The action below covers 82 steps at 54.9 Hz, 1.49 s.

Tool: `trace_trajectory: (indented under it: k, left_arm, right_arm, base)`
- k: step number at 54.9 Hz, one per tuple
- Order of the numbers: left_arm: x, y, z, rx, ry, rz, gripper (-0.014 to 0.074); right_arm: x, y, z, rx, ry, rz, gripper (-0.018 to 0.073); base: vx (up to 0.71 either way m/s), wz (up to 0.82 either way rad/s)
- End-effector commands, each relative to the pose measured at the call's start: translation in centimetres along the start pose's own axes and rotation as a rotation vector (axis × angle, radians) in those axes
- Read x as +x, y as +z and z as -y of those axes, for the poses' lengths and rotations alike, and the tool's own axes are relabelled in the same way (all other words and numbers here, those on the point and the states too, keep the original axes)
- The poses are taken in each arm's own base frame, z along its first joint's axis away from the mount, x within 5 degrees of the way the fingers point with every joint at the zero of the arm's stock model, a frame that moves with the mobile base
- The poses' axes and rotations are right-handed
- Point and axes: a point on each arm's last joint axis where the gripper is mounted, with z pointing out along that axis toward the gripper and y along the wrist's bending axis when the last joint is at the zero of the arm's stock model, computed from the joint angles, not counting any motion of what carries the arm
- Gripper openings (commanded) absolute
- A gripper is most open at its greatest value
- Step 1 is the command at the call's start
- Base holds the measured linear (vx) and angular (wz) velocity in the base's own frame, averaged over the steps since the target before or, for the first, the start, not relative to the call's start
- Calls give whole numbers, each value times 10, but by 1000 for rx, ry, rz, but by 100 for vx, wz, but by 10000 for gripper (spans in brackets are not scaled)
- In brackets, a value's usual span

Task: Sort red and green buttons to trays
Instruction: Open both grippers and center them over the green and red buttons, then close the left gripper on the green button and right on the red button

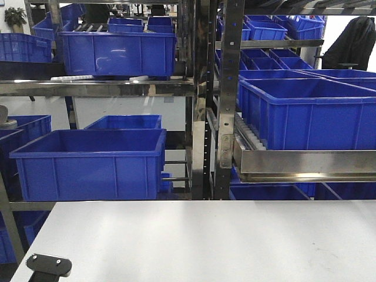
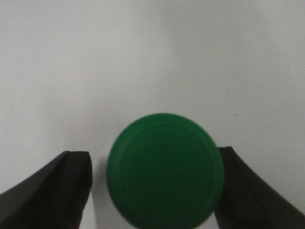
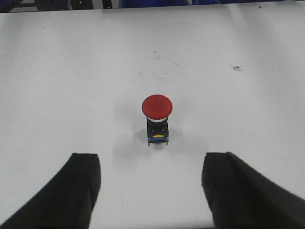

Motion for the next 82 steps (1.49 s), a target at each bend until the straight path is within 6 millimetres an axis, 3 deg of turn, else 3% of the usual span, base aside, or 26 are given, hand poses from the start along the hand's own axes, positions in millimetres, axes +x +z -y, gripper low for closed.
trace_trajectory:
  k: [1,11,20,22,23,28,42,66,82]
  left_arm:
    - [-18,-7,3,19,-13,106,586]
    - [-21,-7,4,26,-12,133,551]
    - [-23,-8,4,34,-12,164,435]
    - [-23,-8,4,34,-12,164,395]
    - [-23,-8,4,34,-12,164,318]
    - [-23,-8,4,34,-12,165,207]
    - [-22,-7,4,30,-12,147,-9]
    - [-22,-7,4,29,-12,143,-6]
    - [-22,-7,4,29,-12,143,-6]
  right_arm:
    - [-14,-2,0,-4,70,68,519]
    - [-13,6,0,-1,133,-39,519]
    - [-31,25,0,13,123,-160,519]
    - [-36,32,0,15,120,-179,519]
    - [-46,48,-1,19,115,-216,519]
    - [-57,65,-1,22,112,-249,519]
    - [-80,120,1,44,52,-345,519]
    - [-89,175,5,78,-34,-474,519]
    - [-70,199,5,74,-42,-548,519]
  base:
    - [0,0]
    - [0,0]
    - [0,0]
    - [0,0]
    - [0,0]
    - [0,0]
    - [0,0]
    - [0,0]
    - [0,0]
